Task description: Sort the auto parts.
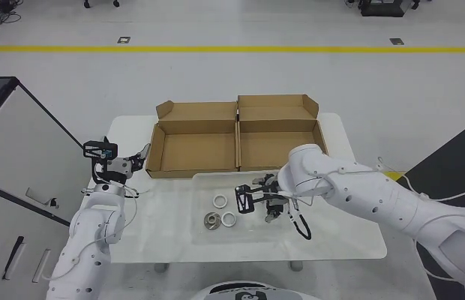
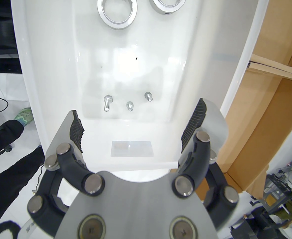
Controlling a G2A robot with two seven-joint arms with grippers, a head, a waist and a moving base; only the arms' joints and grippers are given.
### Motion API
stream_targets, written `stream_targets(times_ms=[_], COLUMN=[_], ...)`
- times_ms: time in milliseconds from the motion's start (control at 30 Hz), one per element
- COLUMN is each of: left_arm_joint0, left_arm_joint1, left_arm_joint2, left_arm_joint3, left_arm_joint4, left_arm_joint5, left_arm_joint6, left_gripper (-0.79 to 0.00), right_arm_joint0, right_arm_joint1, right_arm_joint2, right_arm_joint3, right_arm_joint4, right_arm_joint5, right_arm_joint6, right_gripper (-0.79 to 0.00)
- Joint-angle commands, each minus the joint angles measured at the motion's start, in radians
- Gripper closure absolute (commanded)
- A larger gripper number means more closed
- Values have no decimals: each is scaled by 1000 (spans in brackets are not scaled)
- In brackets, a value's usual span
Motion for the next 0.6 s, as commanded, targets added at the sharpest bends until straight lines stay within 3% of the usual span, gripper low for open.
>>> stream_targets(times_ms=[0,333,500,567], left_arm_joint0=[0,0,0,0], left_arm_joint1=[0,0,0,0], left_arm_joint2=[0,0,0,0], left_arm_joint3=[0,0,0,0], left_arm_joint4=[0,0,0,0], left_arm_joint5=[0,0,0,0], left_arm_joint6=[0,0,0,0], left_gripper=[-785,-785,-785,-785], right_arm_joint0=[-1,94,95,94], right_arm_joint1=[0,-11,-22,-26], right_arm_joint2=[-6,-122,-122,-122], right_arm_joint3=[13,40,38,38], right_arm_joint4=[10,147,181,186], right_arm_joint5=[-2,40,68,72], right_arm_joint6=[28,70,98,102], right_gripper=[-785,-785,-785,-739])
